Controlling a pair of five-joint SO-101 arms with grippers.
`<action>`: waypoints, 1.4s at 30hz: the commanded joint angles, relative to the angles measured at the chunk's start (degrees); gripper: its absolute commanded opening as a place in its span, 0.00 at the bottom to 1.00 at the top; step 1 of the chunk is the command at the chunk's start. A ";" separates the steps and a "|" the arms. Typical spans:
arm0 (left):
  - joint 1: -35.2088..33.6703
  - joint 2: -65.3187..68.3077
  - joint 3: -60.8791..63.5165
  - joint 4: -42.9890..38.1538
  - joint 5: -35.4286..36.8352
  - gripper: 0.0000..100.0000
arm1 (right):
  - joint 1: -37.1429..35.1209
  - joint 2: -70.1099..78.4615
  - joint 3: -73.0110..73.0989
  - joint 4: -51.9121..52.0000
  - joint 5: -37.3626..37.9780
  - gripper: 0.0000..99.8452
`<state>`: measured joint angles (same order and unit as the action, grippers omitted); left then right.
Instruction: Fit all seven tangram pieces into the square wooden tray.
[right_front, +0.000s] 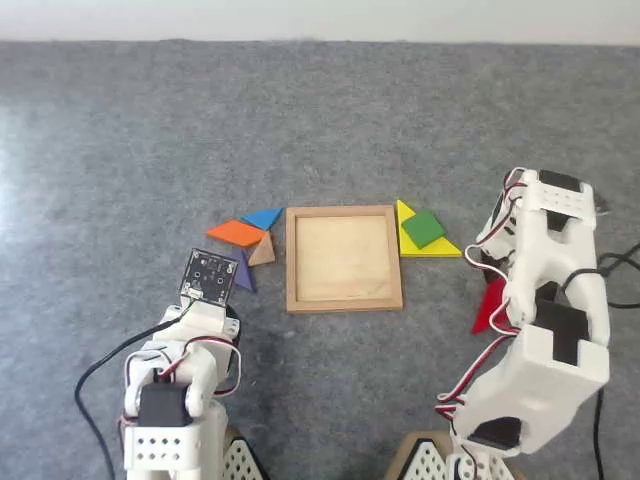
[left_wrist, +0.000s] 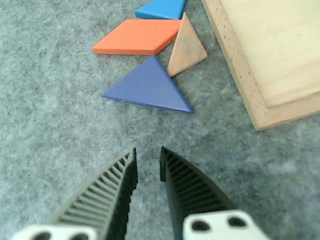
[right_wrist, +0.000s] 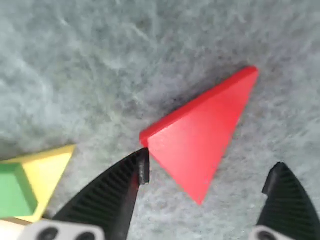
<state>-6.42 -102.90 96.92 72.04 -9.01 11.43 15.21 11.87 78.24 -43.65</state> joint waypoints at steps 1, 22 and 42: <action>-0.09 -1.32 -0.48 0.35 -0.18 0.08 | -2.07 3.03 -2.73 -1.19 -3.08 0.37; -0.09 -1.32 -0.48 0.35 -0.18 0.08 | 1.89 9.63 -8.70 2.42 -2.02 0.30; -0.09 -1.32 -0.48 0.35 -0.18 0.08 | -3.91 10.24 -14.07 2.33 -8.79 0.40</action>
<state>-6.42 -102.90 96.92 72.04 -9.01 8.79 26.20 0.26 80.09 -51.65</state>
